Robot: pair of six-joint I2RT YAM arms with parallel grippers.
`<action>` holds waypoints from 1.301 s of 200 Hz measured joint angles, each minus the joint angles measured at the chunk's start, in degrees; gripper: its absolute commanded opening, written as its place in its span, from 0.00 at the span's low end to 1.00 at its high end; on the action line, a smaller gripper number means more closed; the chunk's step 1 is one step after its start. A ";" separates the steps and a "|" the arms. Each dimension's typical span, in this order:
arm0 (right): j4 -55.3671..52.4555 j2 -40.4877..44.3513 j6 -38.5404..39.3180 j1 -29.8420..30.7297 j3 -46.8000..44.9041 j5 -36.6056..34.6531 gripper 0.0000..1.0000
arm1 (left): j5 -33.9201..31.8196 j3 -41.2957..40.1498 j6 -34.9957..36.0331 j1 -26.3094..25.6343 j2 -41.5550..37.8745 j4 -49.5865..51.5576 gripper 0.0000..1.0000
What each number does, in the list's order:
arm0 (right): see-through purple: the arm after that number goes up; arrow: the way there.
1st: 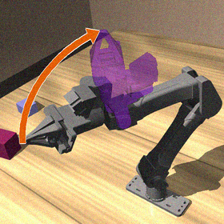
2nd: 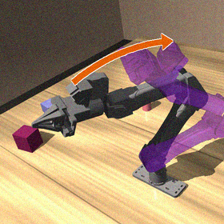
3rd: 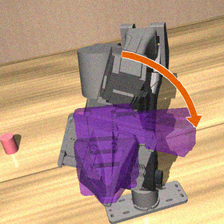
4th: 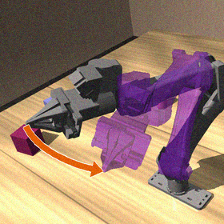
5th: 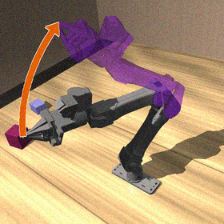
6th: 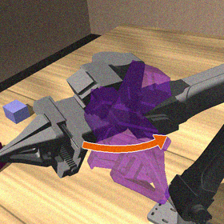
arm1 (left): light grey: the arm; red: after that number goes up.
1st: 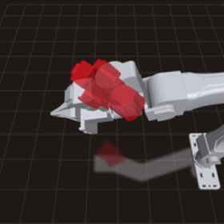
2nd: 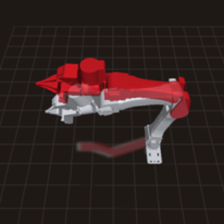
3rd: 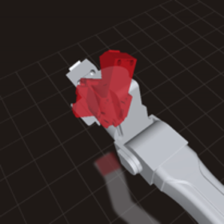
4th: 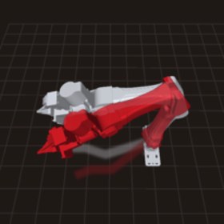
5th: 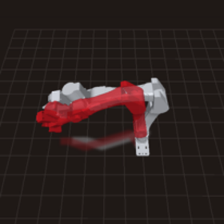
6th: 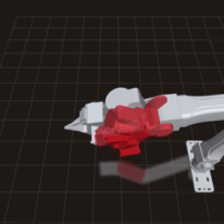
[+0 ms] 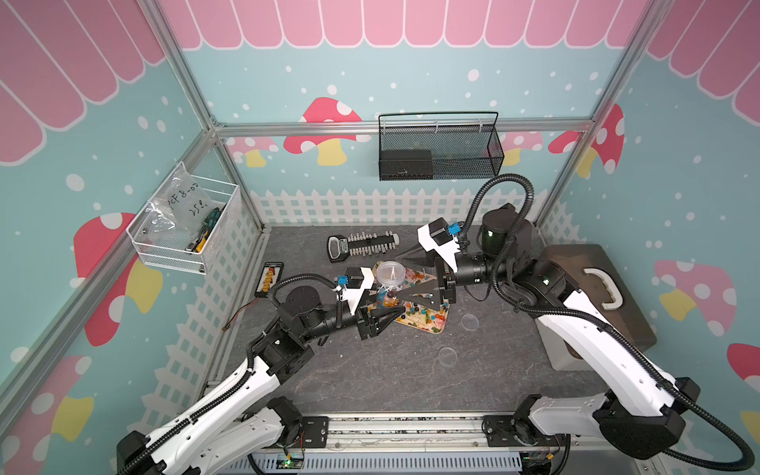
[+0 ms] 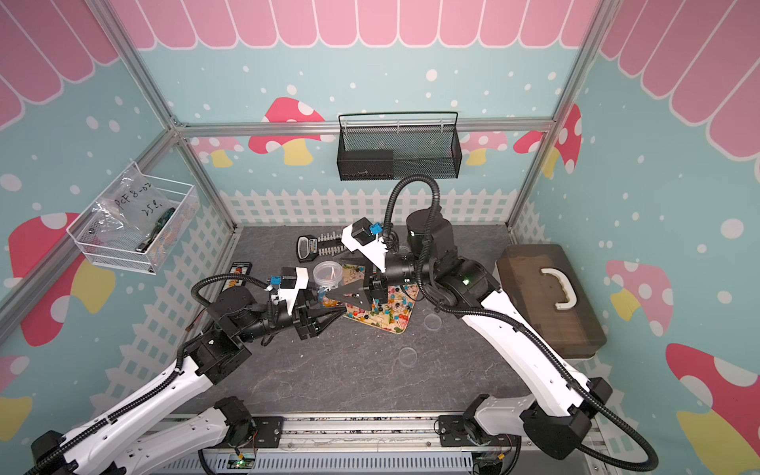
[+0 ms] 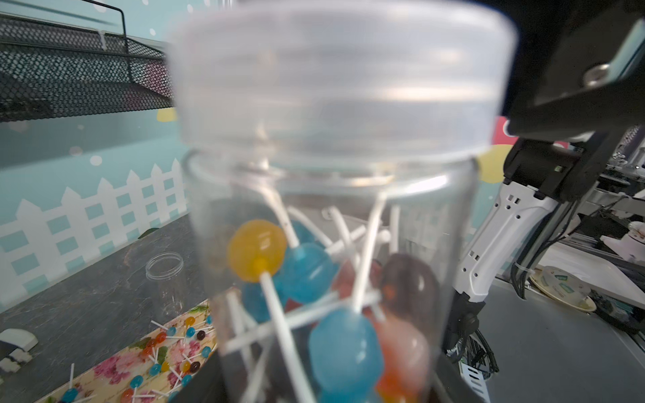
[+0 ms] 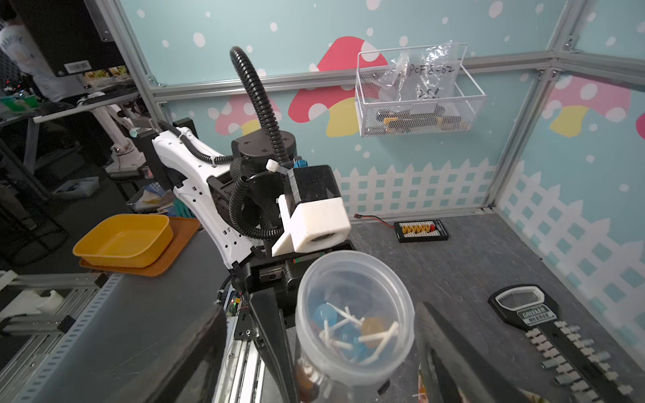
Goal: Pour the candies out of the jar
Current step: Unscrew the lid from the jar.
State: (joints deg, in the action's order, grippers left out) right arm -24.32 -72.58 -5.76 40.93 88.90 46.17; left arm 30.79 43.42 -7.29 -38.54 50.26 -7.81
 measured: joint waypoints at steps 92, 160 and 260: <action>2.43 -0.94 -15.21 5.38 -0.87 -17.31 0.78 | -3.23 -0.63 0.04 0.02 -0.24 1.36 0.59; 0.55 -4.33 -16.39 7.08 1.27 -20.31 0.46 | -4.28 -1.11 0.02 0.17 -0.79 2.27 0.59; -4.42 -5.07 -2.93 2.03 4.26 -2.38 0.36 | 0.70 -0.87 1.51 0.02 -1.51 1.66 0.60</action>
State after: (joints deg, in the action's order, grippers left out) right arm -28.73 -77.65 -8.69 42.96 93.17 43.79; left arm 31.48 42.54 -5.78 -38.52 48.75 -6.15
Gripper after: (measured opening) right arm 0.483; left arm 0.598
